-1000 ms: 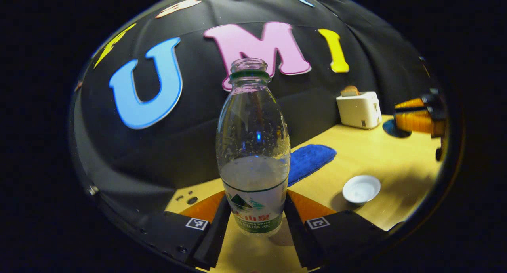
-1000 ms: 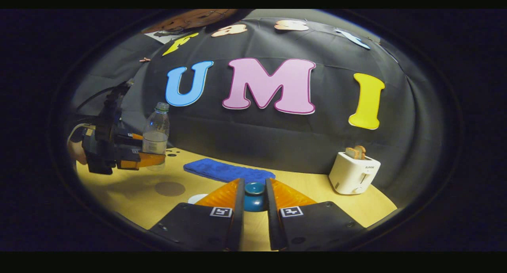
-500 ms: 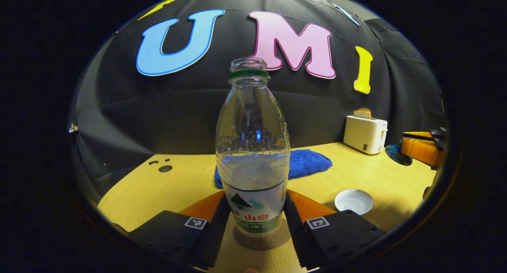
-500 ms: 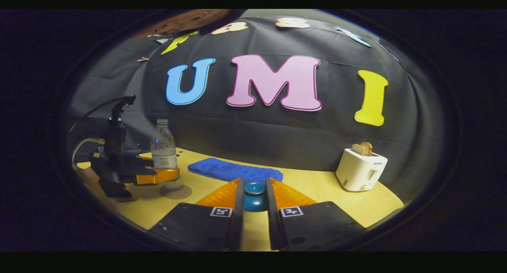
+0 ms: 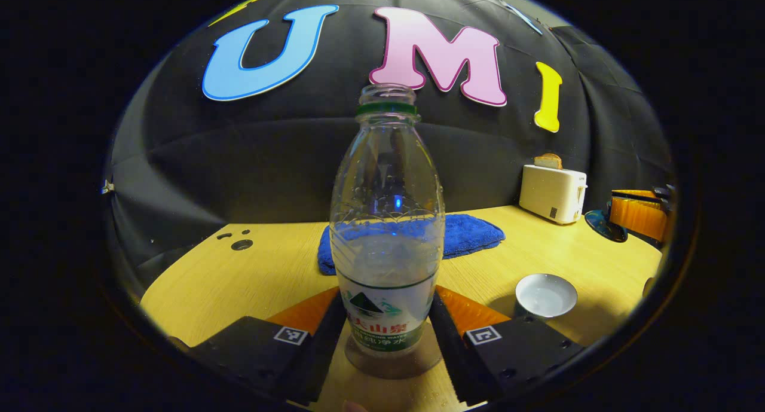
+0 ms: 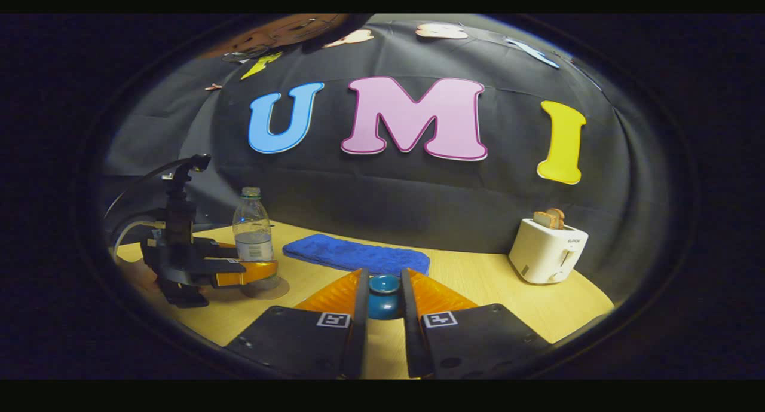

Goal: Open the teacup lid with one hand, grasp the water bottle and pour water into the teacup with the other hand; after pouring, place the water bottle on the coaster and then close the teacup lid.

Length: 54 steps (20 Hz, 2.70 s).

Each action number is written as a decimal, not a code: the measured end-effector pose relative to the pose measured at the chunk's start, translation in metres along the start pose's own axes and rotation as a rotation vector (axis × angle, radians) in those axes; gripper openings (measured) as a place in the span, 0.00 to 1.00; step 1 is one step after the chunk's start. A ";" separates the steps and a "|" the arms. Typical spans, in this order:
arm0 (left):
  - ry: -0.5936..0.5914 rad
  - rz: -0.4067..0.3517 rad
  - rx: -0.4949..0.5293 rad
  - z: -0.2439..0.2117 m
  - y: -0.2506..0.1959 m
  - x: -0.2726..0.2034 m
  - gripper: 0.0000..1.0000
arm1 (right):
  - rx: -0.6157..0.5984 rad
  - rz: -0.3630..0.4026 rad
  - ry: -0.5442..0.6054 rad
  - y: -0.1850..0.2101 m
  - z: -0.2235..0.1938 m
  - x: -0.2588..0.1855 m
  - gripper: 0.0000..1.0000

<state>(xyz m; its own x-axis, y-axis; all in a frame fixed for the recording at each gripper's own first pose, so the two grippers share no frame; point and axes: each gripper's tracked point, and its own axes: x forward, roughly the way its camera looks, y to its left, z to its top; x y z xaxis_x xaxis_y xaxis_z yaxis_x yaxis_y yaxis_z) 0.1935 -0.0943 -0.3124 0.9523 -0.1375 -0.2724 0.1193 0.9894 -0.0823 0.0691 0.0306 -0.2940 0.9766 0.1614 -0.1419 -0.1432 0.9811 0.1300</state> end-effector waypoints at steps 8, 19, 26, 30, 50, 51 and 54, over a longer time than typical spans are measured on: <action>0.045 -0.011 0.024 -0.014 -0.004 -0.017 0.95 | 0.035 0.045 0.020 0.017 -0.011 0.011 0.29; 0.098 0.061 -0.010 -0.034 0.012 -0.070 0.95 | 0.075 0.128 0.103 0.061 -0.053 0.034 0.34; 0.078 0.069 0.025 -0.026 0.018 -0.076 0.96 | 0.081 0.120 0.156 0.064 -0.073 0.039 0.24; 0.071 0.059 0.038 -0.020 0.015 -0.078 0.96 | 0.070 0.117 0.162 0.065 -0.074 0.038 0.25; -0.042 0.114 0.012 0.157 0.007 -0.179 0.95 | 0.052 0.064 0.017 0.050 0.151 -0.040 0.99; -0.052 0.123 0.011 0.171 0.009 -0.185 0.95 | 0.054 0.060 0.008 0.050 0.167 -0.045 0.99; -0.092 0.130 -0.005 0.204 0.009 -0.202 0.95 | 0.050 0.052 -0.028 0.047 0.204 -0.063 0.98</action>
<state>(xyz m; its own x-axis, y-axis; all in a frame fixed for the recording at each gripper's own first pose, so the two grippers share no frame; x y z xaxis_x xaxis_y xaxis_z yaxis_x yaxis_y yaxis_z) 0.0595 -0.0481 -0.0624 0.9813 -0.0031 -0.1924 -0.0080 0.9984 -0.0567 0.0333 0.0448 -0.0784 0.9722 0.2087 -0.1060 -0.1868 0.9648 0.1853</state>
